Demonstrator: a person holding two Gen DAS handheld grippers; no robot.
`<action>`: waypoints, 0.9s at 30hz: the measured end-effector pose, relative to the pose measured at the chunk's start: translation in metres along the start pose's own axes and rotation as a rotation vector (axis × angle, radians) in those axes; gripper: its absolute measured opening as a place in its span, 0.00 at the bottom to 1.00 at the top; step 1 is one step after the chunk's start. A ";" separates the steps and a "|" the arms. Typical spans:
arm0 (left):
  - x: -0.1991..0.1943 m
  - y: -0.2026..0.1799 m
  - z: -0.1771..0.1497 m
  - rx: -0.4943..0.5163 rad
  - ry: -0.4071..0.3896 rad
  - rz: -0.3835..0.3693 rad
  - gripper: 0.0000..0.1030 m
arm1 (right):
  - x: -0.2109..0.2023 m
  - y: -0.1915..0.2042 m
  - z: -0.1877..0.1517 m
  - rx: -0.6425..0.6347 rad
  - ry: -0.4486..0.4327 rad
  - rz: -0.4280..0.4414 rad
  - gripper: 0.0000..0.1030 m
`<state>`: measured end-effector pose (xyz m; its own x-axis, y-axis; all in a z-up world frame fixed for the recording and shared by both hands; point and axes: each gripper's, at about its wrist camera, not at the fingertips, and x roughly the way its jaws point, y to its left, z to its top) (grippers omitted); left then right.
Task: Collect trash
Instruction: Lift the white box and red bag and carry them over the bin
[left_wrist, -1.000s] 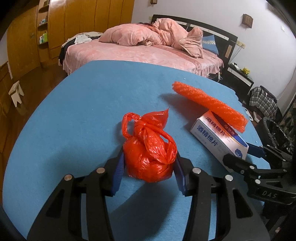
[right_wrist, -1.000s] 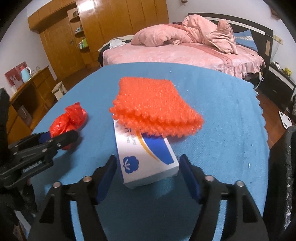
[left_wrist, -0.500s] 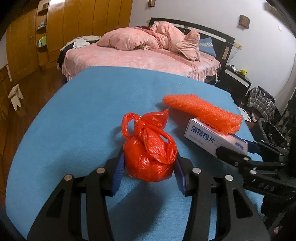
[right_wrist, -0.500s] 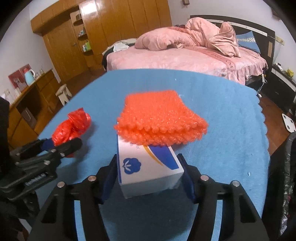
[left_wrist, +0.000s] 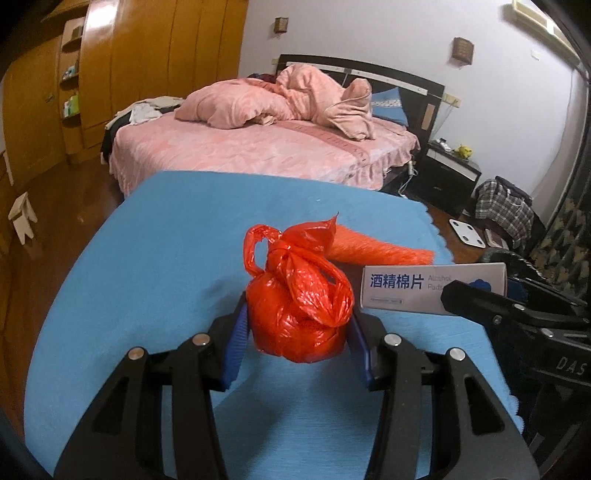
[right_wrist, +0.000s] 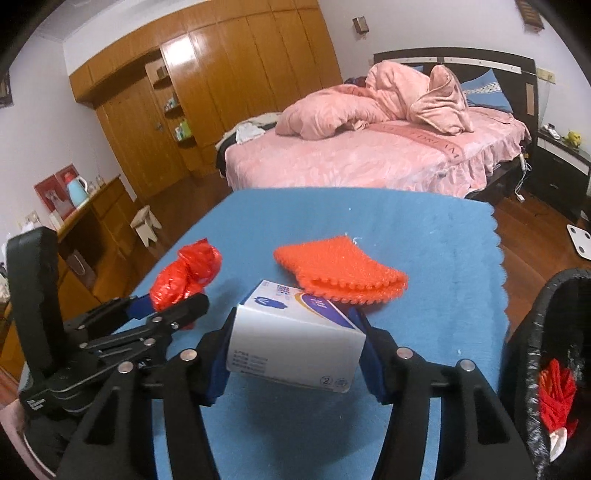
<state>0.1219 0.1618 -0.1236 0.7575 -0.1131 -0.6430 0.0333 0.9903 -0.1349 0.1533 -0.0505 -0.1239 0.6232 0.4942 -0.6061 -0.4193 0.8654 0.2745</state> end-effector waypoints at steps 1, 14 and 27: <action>-0.002 -0.004 0.001 0.005 -0.001 -0.006 0.45 | -0.006 -0.002 0.000 0.003 -0.008 -0.001 0.56; -0.023 -0.047 -0.001 0.061 -0.011 -0.069 0.45 | -0.059 -0.029 -0.017 0.036 -0.054 -0.040 0.56; -0.030 -0.109 0.000 0.136 -0.030 -0.159 0.45 | -0.110 -0.059 -0.023 0.066 -0.150 -0.146 0.56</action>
<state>0.0958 0.0575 -0.0892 0.7546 -0.2681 -0.5989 0.2400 0.9622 -0.1284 0.0938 -0.1579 -0.0904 0.7674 0.3654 -0.5268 -0.2757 0.9299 0.2433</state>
